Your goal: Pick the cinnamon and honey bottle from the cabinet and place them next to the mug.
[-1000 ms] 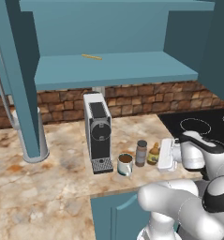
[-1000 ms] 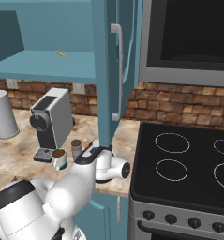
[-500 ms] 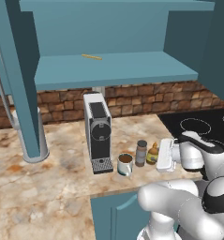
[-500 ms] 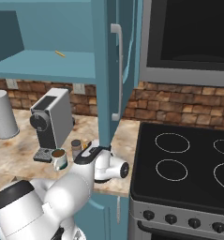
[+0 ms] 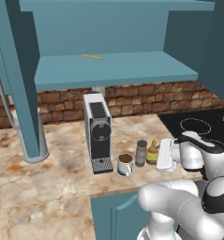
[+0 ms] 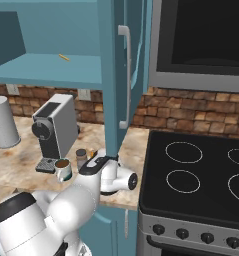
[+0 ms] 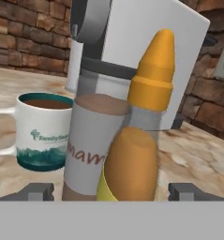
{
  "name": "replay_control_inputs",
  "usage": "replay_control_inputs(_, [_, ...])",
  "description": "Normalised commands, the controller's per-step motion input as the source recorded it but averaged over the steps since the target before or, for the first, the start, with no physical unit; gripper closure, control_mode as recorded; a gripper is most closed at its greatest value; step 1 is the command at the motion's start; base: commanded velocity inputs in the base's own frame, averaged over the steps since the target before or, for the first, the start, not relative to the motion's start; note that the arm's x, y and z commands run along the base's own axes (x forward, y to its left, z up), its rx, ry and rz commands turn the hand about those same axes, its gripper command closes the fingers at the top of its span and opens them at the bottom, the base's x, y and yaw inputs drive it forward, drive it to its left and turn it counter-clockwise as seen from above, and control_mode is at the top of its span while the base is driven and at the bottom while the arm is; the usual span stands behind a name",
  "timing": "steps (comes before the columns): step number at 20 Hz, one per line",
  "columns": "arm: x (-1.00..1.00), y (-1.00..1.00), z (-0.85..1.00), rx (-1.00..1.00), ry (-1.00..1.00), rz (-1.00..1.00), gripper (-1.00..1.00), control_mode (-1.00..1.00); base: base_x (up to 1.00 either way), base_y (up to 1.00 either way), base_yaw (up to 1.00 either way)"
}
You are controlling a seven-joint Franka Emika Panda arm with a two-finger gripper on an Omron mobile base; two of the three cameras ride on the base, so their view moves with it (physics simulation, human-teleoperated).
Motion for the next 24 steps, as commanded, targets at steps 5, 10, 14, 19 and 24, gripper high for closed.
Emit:
replay_control_inputs(5, [0.0, -0.02, 0.0, 0.0, -0.01, -0.01, -1.0, -1.0, 0.0, 0.0, 0.0])
replay_control_inputs(10, [-0.02, -0.11, 0.01, 0.0, -0.05, -0.04, -1.0, -1.0, 0.0, 0.0, 0.0])
replay_control_inputs(14, [-0.1, -0.2, 0.1, 0.02, -0.1, -0.08, -1.0, -1.0, 0.0, 0.0, 0.0])
replay_control_inputs(19, [-0.16, -0.12, 0.18, 0.03, -0.12, -0.08, -1.0, -1.0, 0.0, 0.0, 0.0])
replay_control_inputs(24, [-0.5, 0.0, 0.36, 0.04, -0.17, -0.03, -1.0, -1.0, 0.0, 0.0, 0.0])
